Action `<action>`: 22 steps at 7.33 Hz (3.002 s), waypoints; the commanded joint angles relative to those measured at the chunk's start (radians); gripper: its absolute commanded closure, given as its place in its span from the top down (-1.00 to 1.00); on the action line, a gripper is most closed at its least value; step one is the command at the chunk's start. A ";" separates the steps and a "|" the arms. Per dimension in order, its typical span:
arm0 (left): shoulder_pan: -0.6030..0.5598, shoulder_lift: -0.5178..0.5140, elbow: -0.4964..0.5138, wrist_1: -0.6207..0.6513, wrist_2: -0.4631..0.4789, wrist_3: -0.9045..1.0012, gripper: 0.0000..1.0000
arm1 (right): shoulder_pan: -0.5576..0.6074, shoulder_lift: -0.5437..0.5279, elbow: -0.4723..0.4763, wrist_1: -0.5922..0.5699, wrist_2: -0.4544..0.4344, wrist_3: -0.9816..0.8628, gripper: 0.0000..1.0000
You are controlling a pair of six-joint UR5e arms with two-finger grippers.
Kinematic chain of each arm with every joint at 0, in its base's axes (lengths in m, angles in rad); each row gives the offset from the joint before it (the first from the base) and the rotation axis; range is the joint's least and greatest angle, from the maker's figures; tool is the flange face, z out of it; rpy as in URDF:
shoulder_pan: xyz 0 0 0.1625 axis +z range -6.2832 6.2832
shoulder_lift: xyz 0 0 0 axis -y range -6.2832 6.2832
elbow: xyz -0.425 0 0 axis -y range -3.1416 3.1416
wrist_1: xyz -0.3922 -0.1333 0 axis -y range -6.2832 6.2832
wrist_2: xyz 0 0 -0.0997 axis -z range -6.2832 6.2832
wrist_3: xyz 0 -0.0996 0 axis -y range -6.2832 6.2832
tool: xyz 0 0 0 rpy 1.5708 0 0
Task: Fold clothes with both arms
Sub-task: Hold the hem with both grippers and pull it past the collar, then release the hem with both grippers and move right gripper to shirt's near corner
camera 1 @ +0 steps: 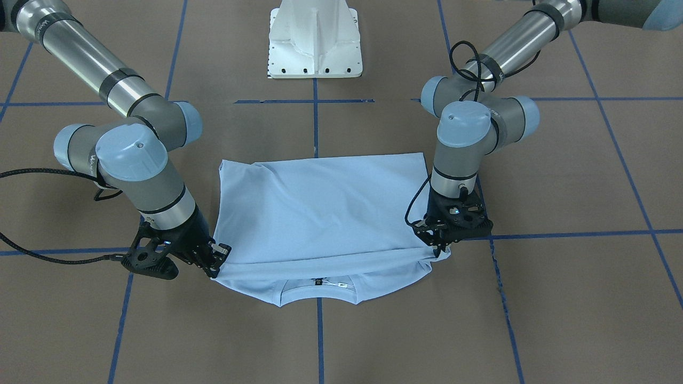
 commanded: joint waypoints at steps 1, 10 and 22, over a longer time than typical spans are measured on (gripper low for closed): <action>0.000 -0.014 0.012 -0.002 0.000 0.000 -1.00 | 0.026 0.027 0.001 -0.001 0.009 0.004 -1.00; -0.018 -0.024 0.038 -0.034 0.000 0.003 -0.63 | 0.020 -0.007 -0.010 0.001 0.003 -0.007 -0.50; -0.061 0.069 -0.174 -0.104 -0.146 0.000 1.00 | -0.256 -0.464 0.538 -0.070 -0.060 0.047 1.00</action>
